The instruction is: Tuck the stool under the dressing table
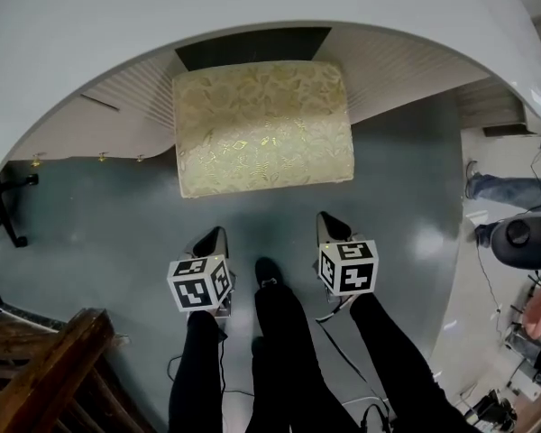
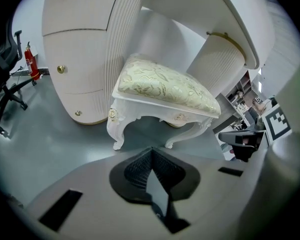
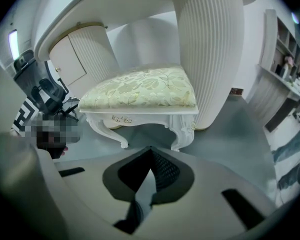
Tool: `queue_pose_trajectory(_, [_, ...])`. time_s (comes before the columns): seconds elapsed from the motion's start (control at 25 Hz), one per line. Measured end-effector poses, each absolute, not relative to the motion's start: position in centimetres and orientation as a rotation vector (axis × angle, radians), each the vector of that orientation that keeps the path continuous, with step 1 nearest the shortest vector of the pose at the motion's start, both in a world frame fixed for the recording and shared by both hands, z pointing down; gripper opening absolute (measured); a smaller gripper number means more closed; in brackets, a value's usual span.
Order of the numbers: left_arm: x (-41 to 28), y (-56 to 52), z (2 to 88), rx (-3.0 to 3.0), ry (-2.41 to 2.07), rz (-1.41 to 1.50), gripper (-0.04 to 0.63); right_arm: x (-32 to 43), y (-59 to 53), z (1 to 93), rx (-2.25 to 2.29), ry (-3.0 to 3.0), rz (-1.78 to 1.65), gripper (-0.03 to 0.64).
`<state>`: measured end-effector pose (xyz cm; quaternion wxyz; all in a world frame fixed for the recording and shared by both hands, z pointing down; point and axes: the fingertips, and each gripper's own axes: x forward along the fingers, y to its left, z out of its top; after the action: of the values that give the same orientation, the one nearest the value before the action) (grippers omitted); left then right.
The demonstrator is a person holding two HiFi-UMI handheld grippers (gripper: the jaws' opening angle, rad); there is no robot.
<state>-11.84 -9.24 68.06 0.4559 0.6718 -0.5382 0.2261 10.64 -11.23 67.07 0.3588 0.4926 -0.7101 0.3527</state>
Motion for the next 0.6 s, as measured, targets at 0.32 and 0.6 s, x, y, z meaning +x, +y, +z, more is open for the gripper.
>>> queue_pose_trajectory(0.32, [-11.8, -7.4, 67.3, 1.663, -1.323, 0.547, 0.008, 11.1, -10.2, 66.7, 1.262, -1.831, 0.882, 0.003])
queue_pose_trajectory(0.6, [-12.5, -7.2, 67.1, 1.65, -1.343, 0.537, 0.008, 11.5, -9.7, 66.7, 1.257, -1.822, 0.864, 0.003])
